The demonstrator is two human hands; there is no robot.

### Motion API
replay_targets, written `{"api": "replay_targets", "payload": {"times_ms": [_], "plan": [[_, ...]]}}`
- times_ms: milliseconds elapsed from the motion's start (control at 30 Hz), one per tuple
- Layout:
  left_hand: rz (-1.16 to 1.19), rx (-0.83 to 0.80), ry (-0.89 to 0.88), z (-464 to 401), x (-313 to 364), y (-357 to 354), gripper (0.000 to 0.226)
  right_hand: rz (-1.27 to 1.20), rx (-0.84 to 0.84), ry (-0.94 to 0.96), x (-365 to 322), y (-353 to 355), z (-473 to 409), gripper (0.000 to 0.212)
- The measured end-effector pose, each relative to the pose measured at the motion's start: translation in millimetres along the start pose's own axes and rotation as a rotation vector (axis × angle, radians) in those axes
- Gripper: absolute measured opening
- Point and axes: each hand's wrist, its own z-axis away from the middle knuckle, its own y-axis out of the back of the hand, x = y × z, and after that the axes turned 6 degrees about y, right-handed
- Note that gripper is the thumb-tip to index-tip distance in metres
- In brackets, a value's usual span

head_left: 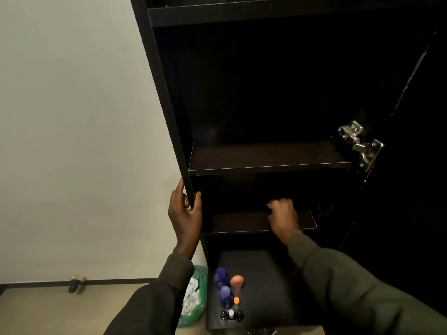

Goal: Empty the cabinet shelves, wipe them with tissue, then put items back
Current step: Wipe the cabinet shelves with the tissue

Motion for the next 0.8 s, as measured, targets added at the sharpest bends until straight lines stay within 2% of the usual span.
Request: {"api": "replay_targets", "payload": {"times_ms": [167, 367, 533, 700, 800], "plan": [[-0.007, 0.001, 0.006, 0, 0, 0, 0.048, 0.389, -0.209, -0.059, 54, 13, -3, 0.032], [0.006, 0.001, 0.014, 0, 2, 0, 0.049, 0.707, -0.356, -0.101, 28, -2, -3, 0.035], [0.009, 0.001, 0.011, 0, 2, 1, 0.049, 0.732, -0.489, -0.099, 26, -3, -10, 0.036], [0.026, 0.005, 0.006, 0, 1, 0, 0.048, 0.687, -0.437, -0.082, 30, -6, -8, 0.033], [0.027, 0.009, 0.011, 0, 0, -2, 0.047, 0.552, -0.361, -0.034, 24, 5, -6, 0.027]]}}
